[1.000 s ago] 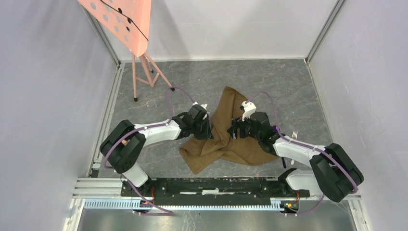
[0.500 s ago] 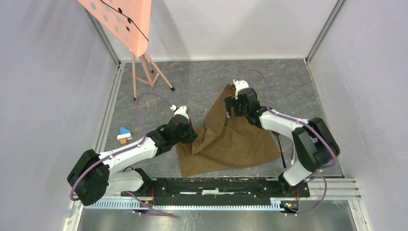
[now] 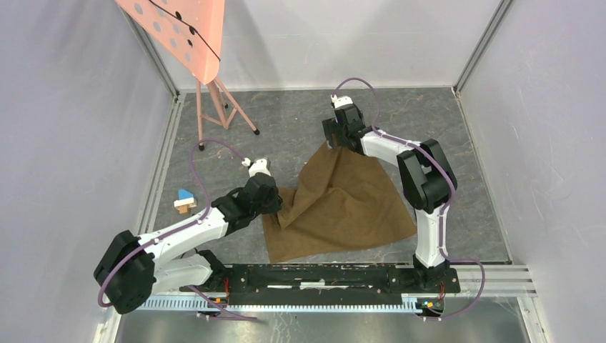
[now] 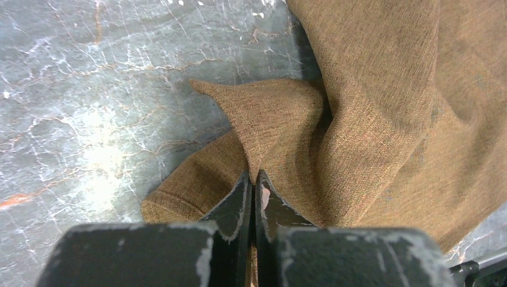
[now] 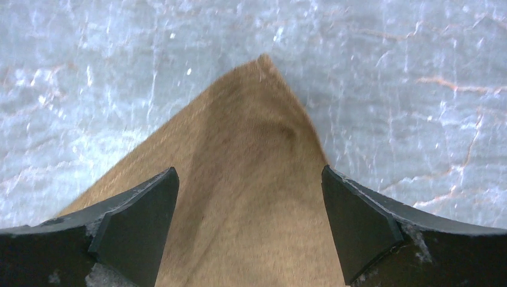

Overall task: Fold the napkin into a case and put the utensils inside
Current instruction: Flatten out the crumpled napkin at the center of the board.

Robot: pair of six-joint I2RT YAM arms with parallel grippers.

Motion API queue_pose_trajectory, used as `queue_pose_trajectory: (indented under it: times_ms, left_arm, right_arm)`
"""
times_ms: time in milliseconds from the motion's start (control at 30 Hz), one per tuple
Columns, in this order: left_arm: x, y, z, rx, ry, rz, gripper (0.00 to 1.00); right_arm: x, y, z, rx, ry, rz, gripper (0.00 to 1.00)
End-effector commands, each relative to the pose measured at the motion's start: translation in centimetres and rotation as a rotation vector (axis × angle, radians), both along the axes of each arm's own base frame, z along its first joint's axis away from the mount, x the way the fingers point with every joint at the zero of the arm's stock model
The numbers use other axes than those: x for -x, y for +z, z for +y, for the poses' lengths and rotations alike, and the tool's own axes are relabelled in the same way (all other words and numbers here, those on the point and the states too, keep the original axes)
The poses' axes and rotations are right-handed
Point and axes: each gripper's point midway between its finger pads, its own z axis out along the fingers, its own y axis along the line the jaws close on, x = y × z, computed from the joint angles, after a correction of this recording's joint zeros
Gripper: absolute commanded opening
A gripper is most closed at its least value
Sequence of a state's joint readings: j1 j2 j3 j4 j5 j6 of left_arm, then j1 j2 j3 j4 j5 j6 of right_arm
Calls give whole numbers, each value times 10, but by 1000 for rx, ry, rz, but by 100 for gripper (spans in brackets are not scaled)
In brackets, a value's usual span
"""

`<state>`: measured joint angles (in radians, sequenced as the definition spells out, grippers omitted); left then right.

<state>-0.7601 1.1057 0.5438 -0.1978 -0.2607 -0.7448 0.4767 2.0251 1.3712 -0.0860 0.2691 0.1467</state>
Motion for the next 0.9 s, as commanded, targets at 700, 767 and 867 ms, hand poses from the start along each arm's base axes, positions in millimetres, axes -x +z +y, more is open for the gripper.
queue_pose_trajectory:
  times_ms: [700, 767, 867]
  left_arm:
    - [-24, 19, 25, -77, 122, -46, 2]
    - [-30, 17, 30, -76, 152, -53, 2]
    - [-39, 14, 45, -86, 243, -38, 2]
  right_arm:
    - [-50, -22, 17, -223, 237, -10, 29]
    - [-54, -16, 15, -249, 209, -38, 5]
    - [-53, -9, 6, -295, 148, -67, 0]
